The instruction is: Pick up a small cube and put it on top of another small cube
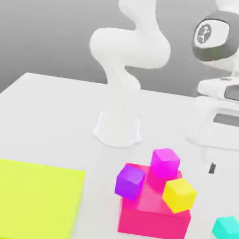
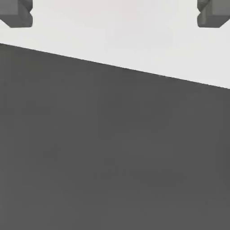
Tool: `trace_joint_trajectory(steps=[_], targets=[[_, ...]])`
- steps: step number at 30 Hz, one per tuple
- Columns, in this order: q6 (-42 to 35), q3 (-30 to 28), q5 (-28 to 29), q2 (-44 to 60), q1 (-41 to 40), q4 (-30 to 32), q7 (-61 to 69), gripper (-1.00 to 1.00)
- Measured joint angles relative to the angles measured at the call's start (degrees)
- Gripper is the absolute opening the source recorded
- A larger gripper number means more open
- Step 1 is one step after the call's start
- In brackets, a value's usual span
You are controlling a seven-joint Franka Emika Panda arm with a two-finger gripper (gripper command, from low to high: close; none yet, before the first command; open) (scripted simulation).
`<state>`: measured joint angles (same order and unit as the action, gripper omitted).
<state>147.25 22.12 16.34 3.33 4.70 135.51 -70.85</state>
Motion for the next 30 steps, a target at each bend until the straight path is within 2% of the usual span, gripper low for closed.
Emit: trace_joint_trajectory(steps=[7,12,13,20,24,26,30], targets=[[5.2,2.1,1.2,13.6,5.2,1.3,-4.8,0.00],[12.1,-3.9,7.5,24.0,11.0,-0.7,-10.1,0.00],[12.9,-4.8,8.3,25.1,11.7,-1.0,-10.7,-1.00],[12.9,-4.6,8.1,24.8,11.6,-0.9,-10.6,-1.00],[7.6,0.4,2.1,17.5,7.9,1.0,-6.1,-1.00],[5.9,1.9,-0.9,15.2,6.1,0.0,-4.1,-1.00],[2.3,1.1,-4.1,8.3,2.2,2.3,0.3,-1.00]])
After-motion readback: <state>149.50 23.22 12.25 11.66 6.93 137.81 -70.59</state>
